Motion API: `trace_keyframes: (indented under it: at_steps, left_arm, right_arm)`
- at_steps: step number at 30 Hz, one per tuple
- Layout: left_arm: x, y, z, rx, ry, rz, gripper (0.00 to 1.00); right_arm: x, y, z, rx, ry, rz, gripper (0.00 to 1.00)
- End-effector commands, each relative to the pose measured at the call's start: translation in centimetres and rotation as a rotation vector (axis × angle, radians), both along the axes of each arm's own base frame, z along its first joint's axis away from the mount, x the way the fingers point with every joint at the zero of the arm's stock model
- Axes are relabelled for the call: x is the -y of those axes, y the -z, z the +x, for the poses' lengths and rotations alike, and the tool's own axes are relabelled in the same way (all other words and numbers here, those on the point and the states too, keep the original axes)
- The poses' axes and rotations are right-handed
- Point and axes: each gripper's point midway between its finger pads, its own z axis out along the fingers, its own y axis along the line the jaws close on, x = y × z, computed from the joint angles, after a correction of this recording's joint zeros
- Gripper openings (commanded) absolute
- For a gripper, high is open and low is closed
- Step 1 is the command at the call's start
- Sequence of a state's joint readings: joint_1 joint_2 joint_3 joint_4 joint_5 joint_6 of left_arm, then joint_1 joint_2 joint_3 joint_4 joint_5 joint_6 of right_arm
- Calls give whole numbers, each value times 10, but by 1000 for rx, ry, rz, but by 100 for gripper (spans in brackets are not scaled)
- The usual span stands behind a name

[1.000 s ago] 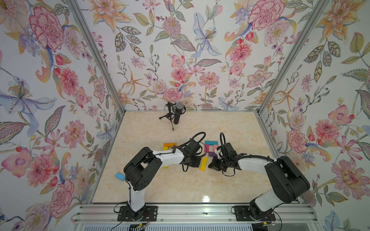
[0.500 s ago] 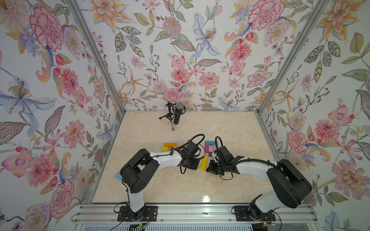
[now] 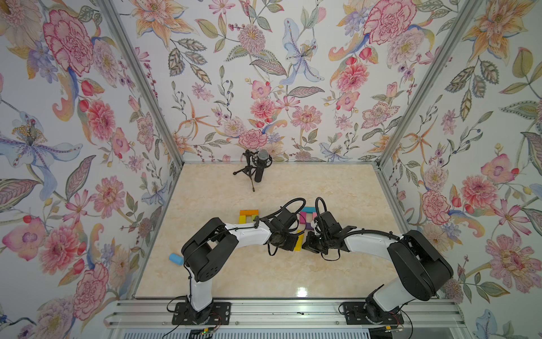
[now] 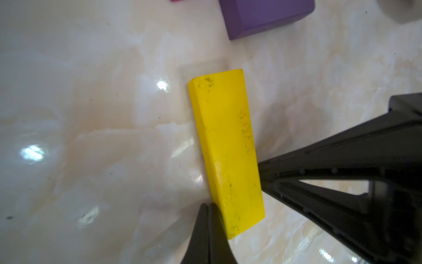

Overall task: Assemble the letter p with building blocks
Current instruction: Assemble the building block at the center of the board.

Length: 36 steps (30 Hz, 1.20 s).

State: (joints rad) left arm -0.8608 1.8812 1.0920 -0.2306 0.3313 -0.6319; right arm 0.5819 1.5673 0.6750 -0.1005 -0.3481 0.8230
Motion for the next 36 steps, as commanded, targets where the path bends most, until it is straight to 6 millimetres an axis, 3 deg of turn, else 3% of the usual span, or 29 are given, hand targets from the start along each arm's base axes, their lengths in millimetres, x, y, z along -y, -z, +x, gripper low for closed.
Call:
trace_keyframes:
  at_steps: [1,20,30,36]
  left_arm:
    - [-14,31,-18,-72,26,104,0]
    - [1,34,-4,-72,27,105,0]
    - [-13,34,-19,-96,37,128,0]
    - [-10,34,-24,-103,47,125,0]
  right_arm:
    - [12,7,2,-16,16,-46,0]
    - [18,1,18,15,22,-34,0]
    - [16,0,16,9,15,-22,0]
    - [14,-1,21,17,16,-25,0]
